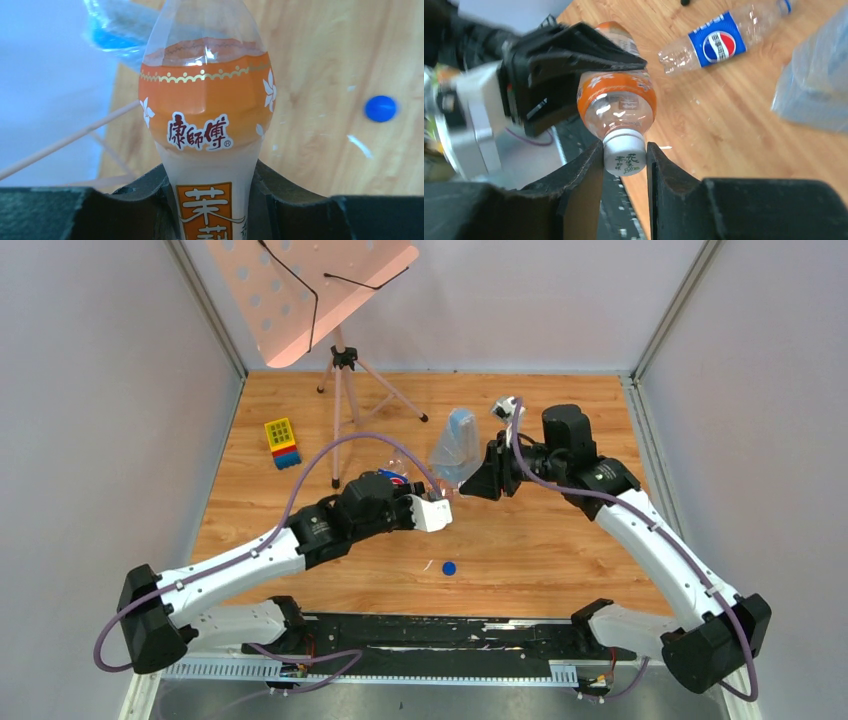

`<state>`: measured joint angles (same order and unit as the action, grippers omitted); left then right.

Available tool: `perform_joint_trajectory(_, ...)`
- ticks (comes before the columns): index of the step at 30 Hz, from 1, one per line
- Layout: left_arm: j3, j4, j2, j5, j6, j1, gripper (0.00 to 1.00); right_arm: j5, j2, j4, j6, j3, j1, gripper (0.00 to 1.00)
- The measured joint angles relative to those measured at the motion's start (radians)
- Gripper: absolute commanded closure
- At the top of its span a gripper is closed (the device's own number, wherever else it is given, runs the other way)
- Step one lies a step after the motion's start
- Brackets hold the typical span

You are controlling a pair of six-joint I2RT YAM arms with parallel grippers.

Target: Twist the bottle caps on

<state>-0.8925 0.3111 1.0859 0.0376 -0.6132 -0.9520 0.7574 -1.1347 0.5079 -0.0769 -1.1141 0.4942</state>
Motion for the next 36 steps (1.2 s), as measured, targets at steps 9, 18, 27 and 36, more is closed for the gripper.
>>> perform_joint_trajectory(9,0.167,-0.376,0.046,-0.445,-0.277,-0.204,1.00,-0.117,-0.141,0.051,-0.525,-0.041,-0.039,0.99)
perform_joint_trajectory(18,0.079,-0.314,0.048,-0.325,-0.166,-0.155,1.00,-0.213,-0.053,0.047,-0.380,-0.079,-0.031,0.45)
perform_joint_trajectory(27,0.078,-0.244,-0.019,-0.115,0.123,-0.020,1.00,-0.293,0.182,-0.087,-0.167,-0.036,-0.030,0.36)
perform_joint_trajectory(36,0.083,-0.435,-0.018,-0.028,0.351,-0.016,1.00,-0.241,0.260,-0.372,-0.258,0.189,-0.030,0.35)
